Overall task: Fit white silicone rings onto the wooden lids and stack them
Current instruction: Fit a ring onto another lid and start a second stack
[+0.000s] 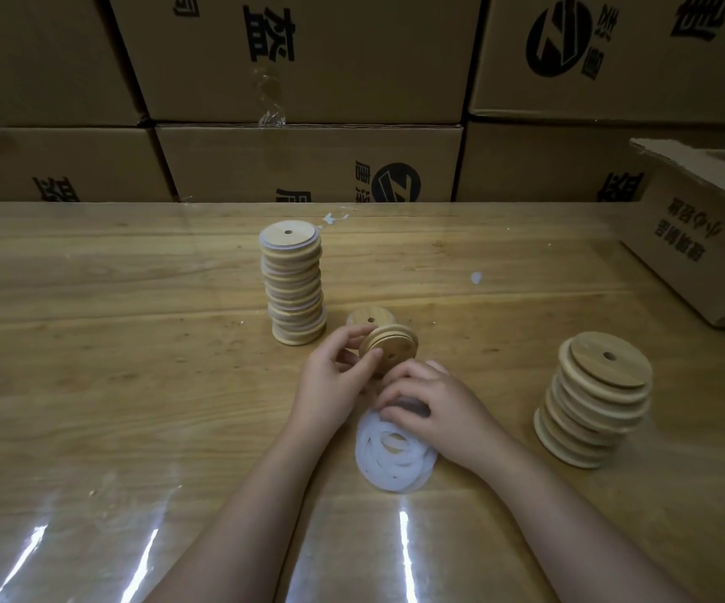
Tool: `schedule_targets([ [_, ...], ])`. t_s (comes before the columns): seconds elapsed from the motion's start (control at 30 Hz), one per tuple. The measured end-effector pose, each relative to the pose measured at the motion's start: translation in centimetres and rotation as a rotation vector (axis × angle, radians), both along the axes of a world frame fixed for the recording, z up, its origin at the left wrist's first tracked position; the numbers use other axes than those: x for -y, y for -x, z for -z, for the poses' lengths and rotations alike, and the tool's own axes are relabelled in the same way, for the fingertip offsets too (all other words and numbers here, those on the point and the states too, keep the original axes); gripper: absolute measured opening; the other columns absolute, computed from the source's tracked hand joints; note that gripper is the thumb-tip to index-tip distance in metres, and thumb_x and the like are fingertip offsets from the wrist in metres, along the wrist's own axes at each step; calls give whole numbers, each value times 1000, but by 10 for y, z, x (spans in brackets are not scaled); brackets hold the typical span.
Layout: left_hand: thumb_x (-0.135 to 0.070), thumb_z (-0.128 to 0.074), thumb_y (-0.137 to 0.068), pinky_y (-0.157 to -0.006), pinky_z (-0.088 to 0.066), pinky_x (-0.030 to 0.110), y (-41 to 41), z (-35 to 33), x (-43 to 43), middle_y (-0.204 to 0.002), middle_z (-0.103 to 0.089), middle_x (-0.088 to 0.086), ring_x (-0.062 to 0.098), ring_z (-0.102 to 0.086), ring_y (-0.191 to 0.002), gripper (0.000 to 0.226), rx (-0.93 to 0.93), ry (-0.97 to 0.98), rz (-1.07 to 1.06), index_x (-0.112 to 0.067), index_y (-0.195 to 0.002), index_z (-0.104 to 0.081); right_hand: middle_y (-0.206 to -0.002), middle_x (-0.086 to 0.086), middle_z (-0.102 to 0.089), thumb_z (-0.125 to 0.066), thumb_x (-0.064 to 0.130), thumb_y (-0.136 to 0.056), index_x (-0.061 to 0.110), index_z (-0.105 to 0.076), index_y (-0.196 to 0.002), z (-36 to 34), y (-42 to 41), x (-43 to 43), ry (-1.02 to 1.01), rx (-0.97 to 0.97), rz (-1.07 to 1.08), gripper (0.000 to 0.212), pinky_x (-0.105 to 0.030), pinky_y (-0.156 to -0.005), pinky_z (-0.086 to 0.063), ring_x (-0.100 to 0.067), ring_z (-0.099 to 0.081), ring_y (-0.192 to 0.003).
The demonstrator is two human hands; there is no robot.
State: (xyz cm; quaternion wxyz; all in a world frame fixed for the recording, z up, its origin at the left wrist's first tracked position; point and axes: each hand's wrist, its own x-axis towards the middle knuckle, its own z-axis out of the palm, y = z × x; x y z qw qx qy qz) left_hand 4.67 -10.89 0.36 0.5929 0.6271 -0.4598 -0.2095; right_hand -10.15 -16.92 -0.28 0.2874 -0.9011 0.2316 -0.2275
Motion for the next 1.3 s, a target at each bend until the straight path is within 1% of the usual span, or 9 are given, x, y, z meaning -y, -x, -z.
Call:
schedule_targets([
  [0.1, -3, -66, -83, -60, -47, 21, 1, 0, 0, -92, -64, -5, 4, -51, -62, 32, 4, 0, 31, -26, -106, -62, -95, 17, -58, -68, 21, -81, 24, -69, -82, -2, 0, -2, 10, 66, 24, 4, -33, -90, -42, -8, -50, -100],
  [0.23, -2, -67, -82, -60, -45, 13, 3, -1, 0, -93, -60, -10, -5, -51, -60, 35, -25, -1, 17, -32, -96, -54, -86, 12, -59, -67, 8, -81, 17, -65, -82, -5, 1, -4, 62, 322, 212, 9, -25, -77, -45, -9, -55, -88],
  [0.43, -7, -63, -84, -59, -43, 16, 5, 2, -3, -85, -58, -17, 5, -53, -67, 27, 170, -20, 51, -31, -82, -53, -81, 12, -60, -67, 4, -82, 21, -62, -82, -6, 3, 1, -37, 490, 425, 17, -17, -71, -43, -16, -58, -81],
  [0.63, -8, -61, -84, -61, -39, 11, 7, 2, -4, -89, -61, -12, 2, -53, -69, 25, 242, -4, 68, -33, -84, -57, -98, 4, -58, -67, 2, -81, 11, -64, -82, -5, 1, 2, -6, 512, 398, 9, -29, -83, -46, -17, -55, -102],
  [0.87, -15, -65, -86, -66, -51, 28, 9, 2, -6, -85, -66, -13, 13, -59, -68, 20, 206, 50, 78, -34, -88, -64, -92, 7, -59, -64, -1, -82, 13, -62, -82, -5, 2, 3, -38, 541, 393, 14, -26, -84, -46, -8, -56, -95],
  [0.93, -25, -66, -84, -63, -49, 22, 10, 1, -7, -86, -65, -14, 6, -58, -67, 9, 228, 66, 82, -31, -90, -65, -92, 7, -59, -63, -1, -82, 15, -62, -82, -4, 2, 3, -42, 538, 394, 16, -28, -82, -47, -9, -57, -94],
  [1.0, -26, -71, -80, -61, -46, 15, 10, 1, -7, -89, -63, -15, 4, -57, -69, 15, 296, 60, 86, -26, -93, -64, -92, 8, -58, -63, 0, -82, 17, -61, -82, -4, 1, 3, -51, 541, 400, 17, -29, -81, -48, -8, -57, -94],
  [1.13, -15, -68, -83, -59, -49, 29, 10, 2, -6, -85, -62, -12, 5, -57, -68, 10, 422, 43, -1, -18, -91, -62, -92, 7, -58, -64, 0, -82, 14, -62, -83, -3, 2, 4, -3, 535, 409, 14, -32, -80, -49, -12, -57, -95],
  [1.3, -22, -62, -88, -60, -51, 35, 9, 2, -8, -83, -65, -11, 5, -60, -67, 7, 409, 50, -5, -17, -92, -64, -93, 7, -57, -64, 2, -83, 15, -62, -83, -2, 3, 4, 13, 529, 422, 13, -29, -77, -49, -11, -57, -94],
])
